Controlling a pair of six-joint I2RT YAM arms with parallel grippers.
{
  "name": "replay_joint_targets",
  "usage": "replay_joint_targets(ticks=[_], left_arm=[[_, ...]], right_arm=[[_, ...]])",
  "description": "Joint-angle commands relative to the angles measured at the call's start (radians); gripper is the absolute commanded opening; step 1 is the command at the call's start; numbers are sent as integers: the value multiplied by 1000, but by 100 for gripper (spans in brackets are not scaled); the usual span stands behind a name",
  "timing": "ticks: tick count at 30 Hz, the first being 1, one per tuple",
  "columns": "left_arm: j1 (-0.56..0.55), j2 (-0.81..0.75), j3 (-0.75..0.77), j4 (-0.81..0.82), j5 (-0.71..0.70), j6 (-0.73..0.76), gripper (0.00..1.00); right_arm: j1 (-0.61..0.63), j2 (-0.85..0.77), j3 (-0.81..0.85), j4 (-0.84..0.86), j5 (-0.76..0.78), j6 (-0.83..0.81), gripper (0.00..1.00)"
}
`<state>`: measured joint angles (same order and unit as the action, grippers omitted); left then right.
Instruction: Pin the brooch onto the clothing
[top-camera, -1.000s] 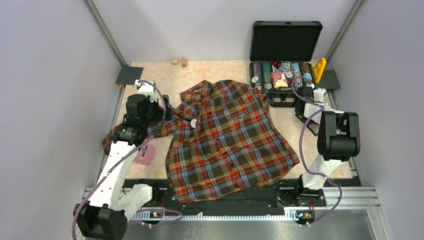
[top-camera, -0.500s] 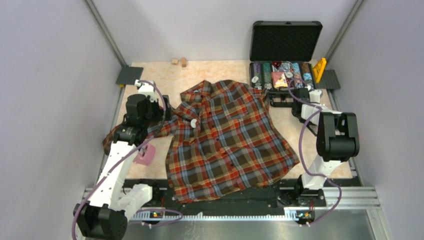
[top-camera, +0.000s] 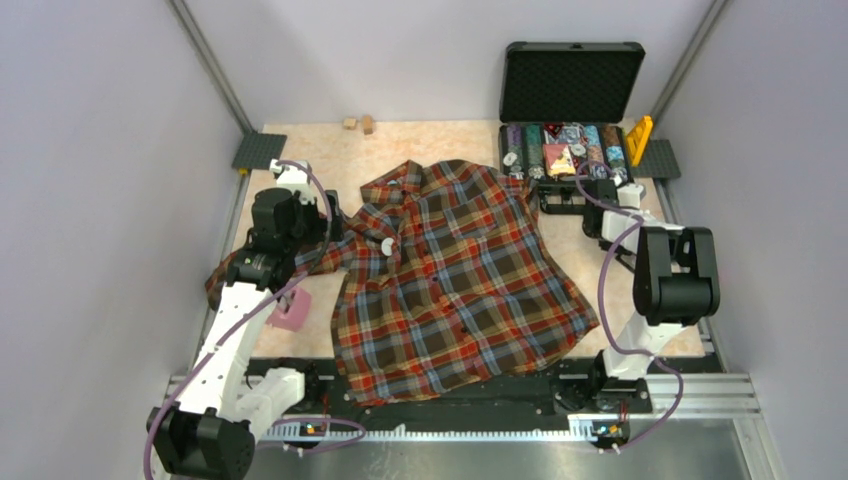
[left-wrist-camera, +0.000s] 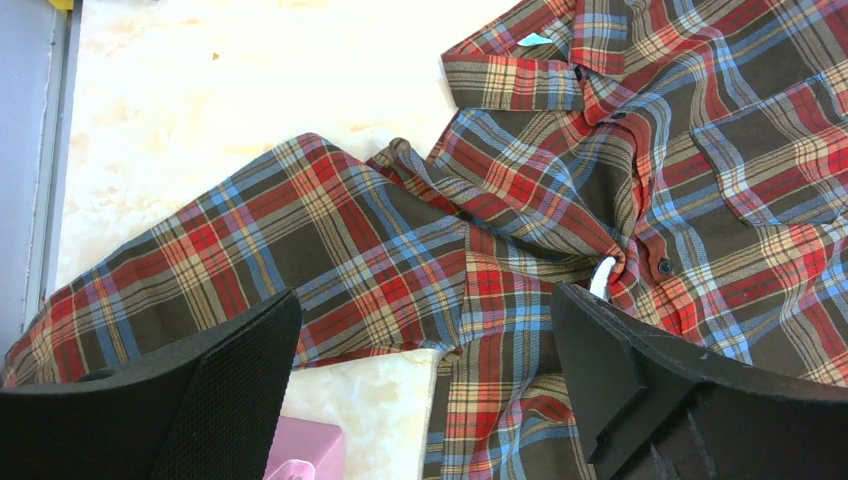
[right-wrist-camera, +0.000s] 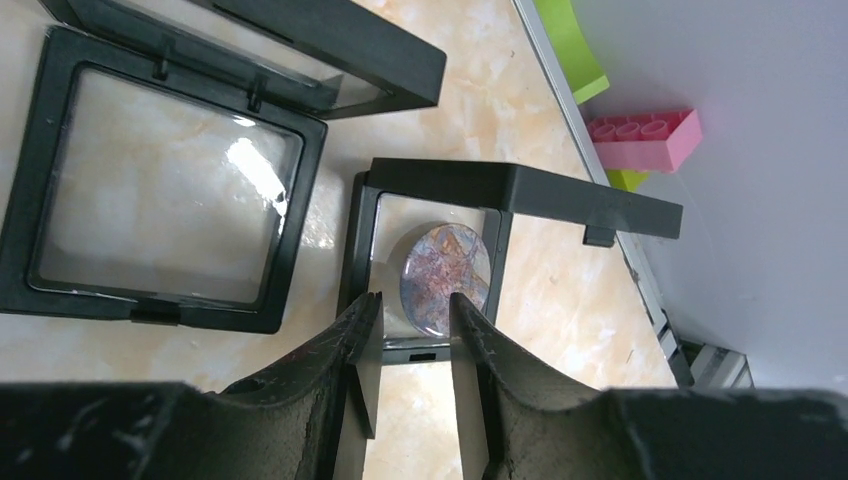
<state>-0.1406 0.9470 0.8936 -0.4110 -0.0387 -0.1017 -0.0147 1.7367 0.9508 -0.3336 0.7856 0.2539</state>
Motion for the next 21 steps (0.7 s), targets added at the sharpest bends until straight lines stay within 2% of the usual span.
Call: replay_joint_targets(ticks=[1, 9, 21], left_arm=[[-3, -7, 5, 38, 14, 7, 98], [-3, -7, 5, 40, 23, 4, 98], [-2, -5, 4, 38, 22, 6, 98]], right_arm=[[10, -69, -12, -23, 39, 15, 32], [38, -119, -16, -36, 38, 8, 31], [34, -26, -5, -27, 56, 2, 31]])
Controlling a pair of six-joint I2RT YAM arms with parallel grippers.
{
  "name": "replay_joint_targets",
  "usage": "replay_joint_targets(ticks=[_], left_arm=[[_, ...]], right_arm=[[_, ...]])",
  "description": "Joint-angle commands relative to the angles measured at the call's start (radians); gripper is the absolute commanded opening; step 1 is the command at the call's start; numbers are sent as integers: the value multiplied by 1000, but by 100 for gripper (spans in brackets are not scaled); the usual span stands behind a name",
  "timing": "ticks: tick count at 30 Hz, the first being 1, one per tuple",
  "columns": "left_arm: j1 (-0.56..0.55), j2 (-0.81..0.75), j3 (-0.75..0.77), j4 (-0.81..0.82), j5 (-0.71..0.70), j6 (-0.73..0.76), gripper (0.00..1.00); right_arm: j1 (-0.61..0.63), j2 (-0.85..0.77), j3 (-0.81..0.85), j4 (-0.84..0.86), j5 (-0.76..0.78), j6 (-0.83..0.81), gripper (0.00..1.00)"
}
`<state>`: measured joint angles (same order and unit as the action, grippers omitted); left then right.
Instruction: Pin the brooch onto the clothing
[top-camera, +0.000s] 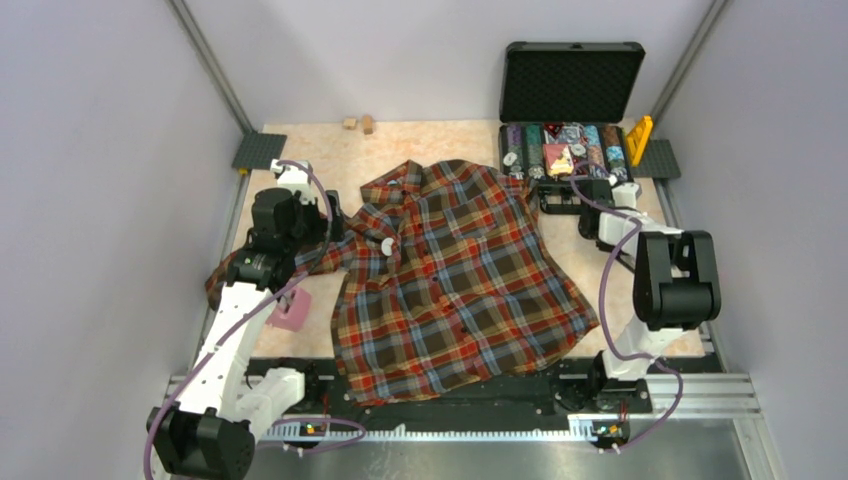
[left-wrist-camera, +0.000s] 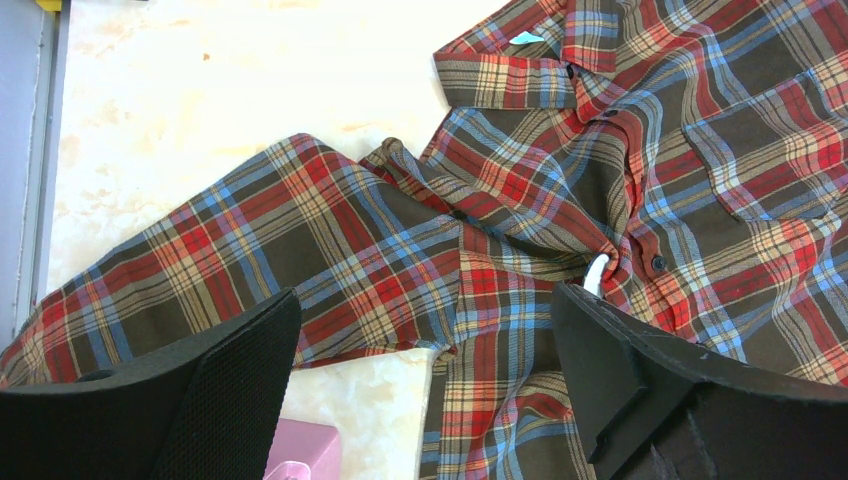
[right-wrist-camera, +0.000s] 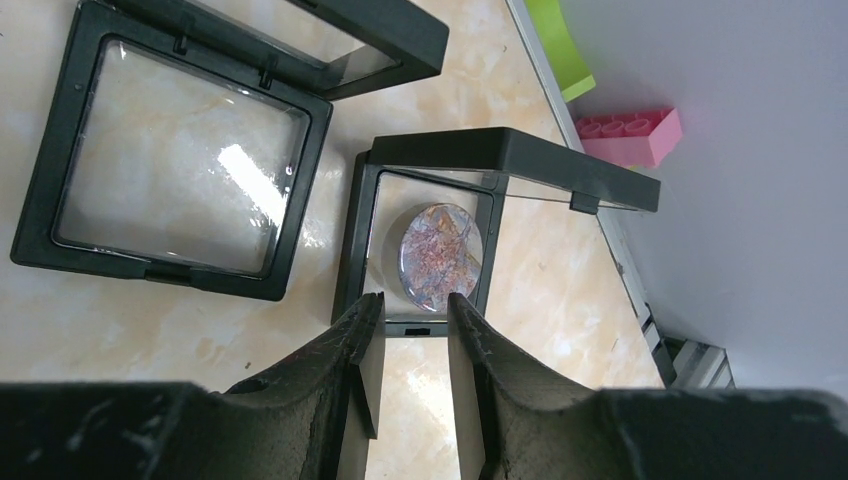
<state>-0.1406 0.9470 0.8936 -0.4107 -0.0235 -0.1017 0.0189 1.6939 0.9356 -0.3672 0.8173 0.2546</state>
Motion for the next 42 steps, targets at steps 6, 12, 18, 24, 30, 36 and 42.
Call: replay_joint_targets(ticks=[6, 12, 18, 24, 30, 36, 42], left_arm=[[-3, -2, 4, 36, 5, 6, 98], [-3, -2, 5, 35, 2, 8, 98], [-3, -1, 5, 35, 0, 9, 98], [-3, 2, 4, 34, -1, 9, 98], [-3, 2, 4, 35, -1, 10, 98], [-3, 2, 3, 35, -1, 11, 98], [-4, 5, 4, 35, -1, 10, 98]], right_arm=[[-6, 32, 13, 9, 33, -2, 31], [-15, 61, 15, 11, 39, -10, 31], [-14, 72, 20, 8, 71, -18, 30], [-14, 83, 25, 19, 78, -34, 29], [-14, 99, 31, 22, 74, -44, 27], [-42, 120, 38, 32, 88, -56, 27], [-43, 144, 42, 49, 101, -75, 25]])
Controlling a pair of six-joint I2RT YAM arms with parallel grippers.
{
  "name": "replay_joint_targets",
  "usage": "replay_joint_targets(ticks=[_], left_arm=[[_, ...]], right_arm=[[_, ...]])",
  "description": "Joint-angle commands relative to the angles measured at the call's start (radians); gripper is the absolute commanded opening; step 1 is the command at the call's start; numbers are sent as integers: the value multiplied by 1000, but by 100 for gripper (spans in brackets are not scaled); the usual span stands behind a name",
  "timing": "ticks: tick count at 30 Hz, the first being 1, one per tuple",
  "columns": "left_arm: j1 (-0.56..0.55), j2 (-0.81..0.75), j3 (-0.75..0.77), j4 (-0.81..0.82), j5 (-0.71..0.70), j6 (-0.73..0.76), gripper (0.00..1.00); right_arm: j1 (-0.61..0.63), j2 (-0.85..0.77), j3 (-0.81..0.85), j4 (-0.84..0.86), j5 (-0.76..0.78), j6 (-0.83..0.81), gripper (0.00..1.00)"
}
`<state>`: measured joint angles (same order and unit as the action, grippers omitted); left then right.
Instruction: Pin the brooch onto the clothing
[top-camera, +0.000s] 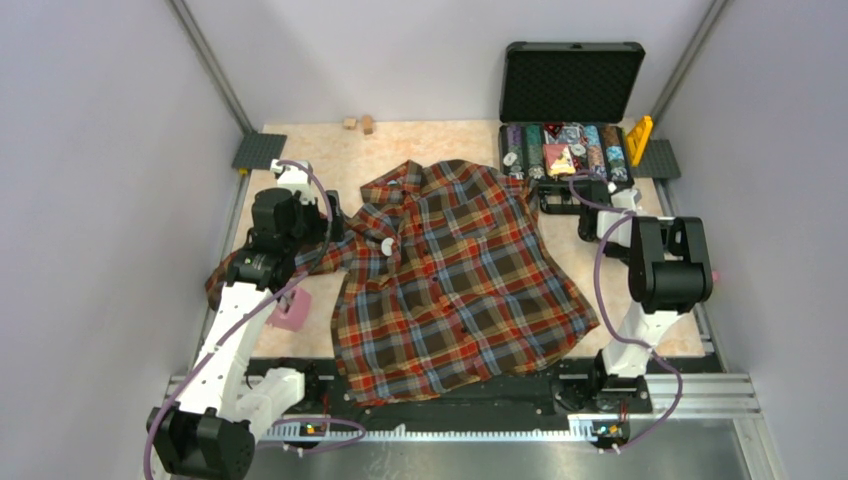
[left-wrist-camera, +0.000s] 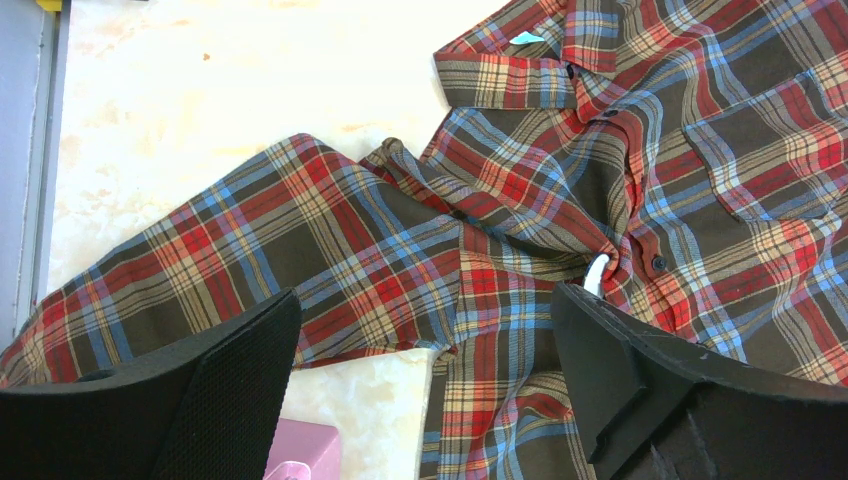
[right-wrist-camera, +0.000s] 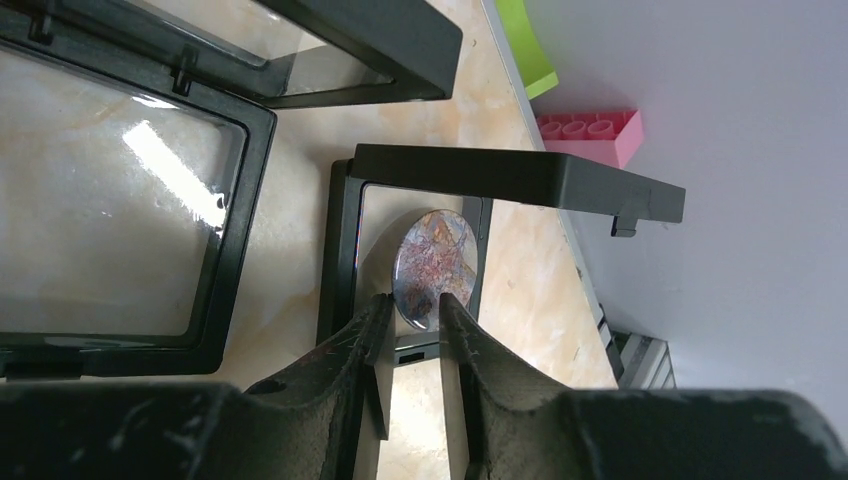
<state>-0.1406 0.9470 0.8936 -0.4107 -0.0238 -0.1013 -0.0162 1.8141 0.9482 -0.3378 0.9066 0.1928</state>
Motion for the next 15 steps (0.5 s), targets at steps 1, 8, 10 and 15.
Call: replay_joint_targets(ticks=[1, 8, 10, 15], left_arm=[[-2, 6, 4, 34, -1, 10, 99], [-3, 4, 3, 34, -2, 10, 98], [-3, 4, 3, 34, -2, 12, 98], [-2, 4, 2, 33, -2, 12, 98]], right_arm=[[-7, 27, 30, 24, 11, -15, 25], [-10, 42, 32, 62, 26, -47, 15], [-10, 41, 34, 64, 29, -49, 11], [-10, 33, 32, 67, 28, -49, 1]])
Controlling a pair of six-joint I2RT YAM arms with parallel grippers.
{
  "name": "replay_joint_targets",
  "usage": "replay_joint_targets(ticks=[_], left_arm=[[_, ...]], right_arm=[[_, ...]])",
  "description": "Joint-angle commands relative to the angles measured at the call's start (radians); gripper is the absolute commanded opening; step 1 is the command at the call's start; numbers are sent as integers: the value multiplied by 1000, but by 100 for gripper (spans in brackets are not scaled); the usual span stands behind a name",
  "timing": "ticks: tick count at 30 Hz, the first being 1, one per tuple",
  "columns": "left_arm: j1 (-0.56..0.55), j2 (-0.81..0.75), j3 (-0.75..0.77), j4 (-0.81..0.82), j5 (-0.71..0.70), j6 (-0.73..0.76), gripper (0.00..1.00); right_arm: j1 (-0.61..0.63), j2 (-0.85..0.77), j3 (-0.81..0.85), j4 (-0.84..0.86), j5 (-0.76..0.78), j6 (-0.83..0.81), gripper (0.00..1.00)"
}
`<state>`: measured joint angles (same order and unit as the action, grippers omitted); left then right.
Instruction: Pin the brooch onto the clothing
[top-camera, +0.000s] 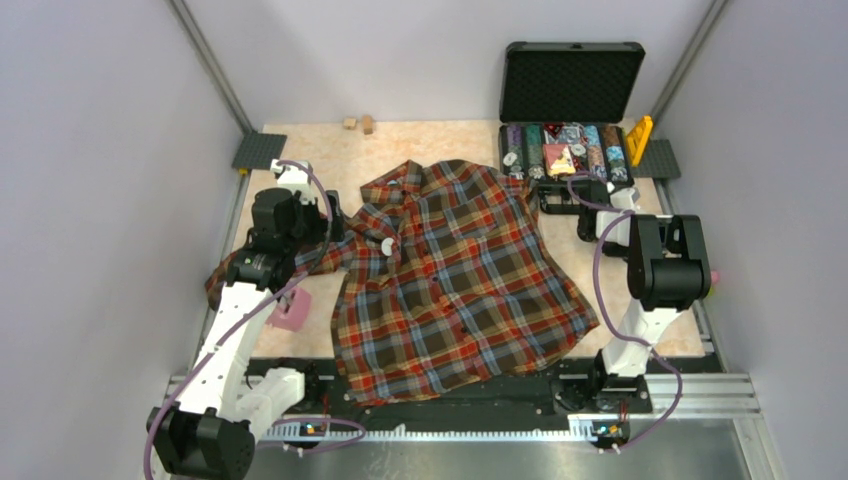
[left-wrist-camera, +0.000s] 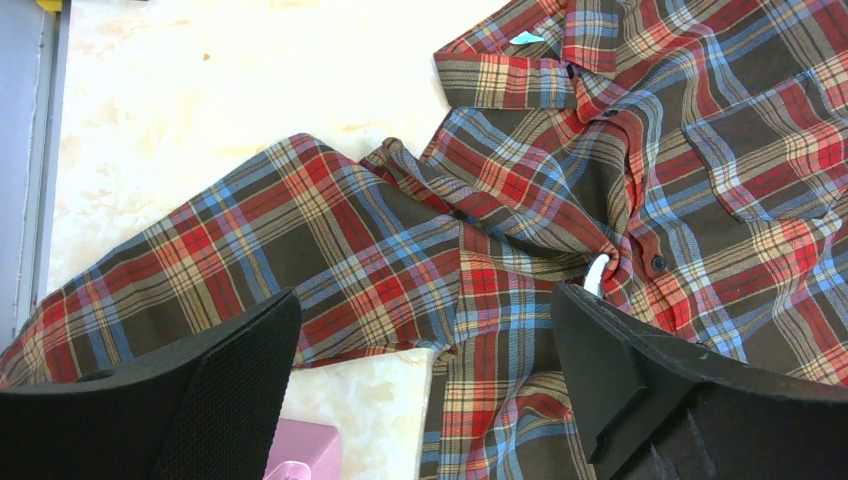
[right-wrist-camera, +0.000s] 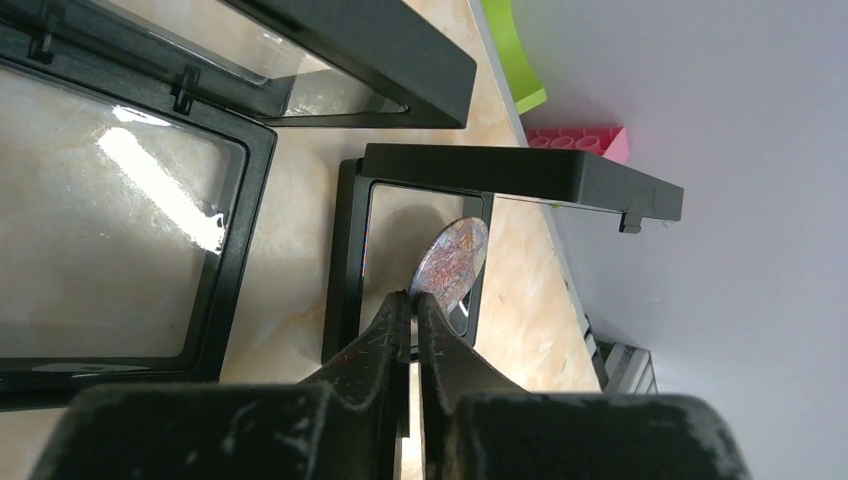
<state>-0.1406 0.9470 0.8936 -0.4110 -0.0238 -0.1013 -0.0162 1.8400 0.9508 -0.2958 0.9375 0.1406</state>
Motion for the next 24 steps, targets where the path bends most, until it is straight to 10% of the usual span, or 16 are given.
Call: replay_joint_targets(ticks=[1, 24], left_arm=[[-2, 4, 3, 34, -2, 12, 98], [-4, -15, 2, 38, 19, -4, 98]], right_arm=[[-8, 3, 28, 24, -2, 3, 0], [115, -197, -20, 4, -47, 38, 0]])
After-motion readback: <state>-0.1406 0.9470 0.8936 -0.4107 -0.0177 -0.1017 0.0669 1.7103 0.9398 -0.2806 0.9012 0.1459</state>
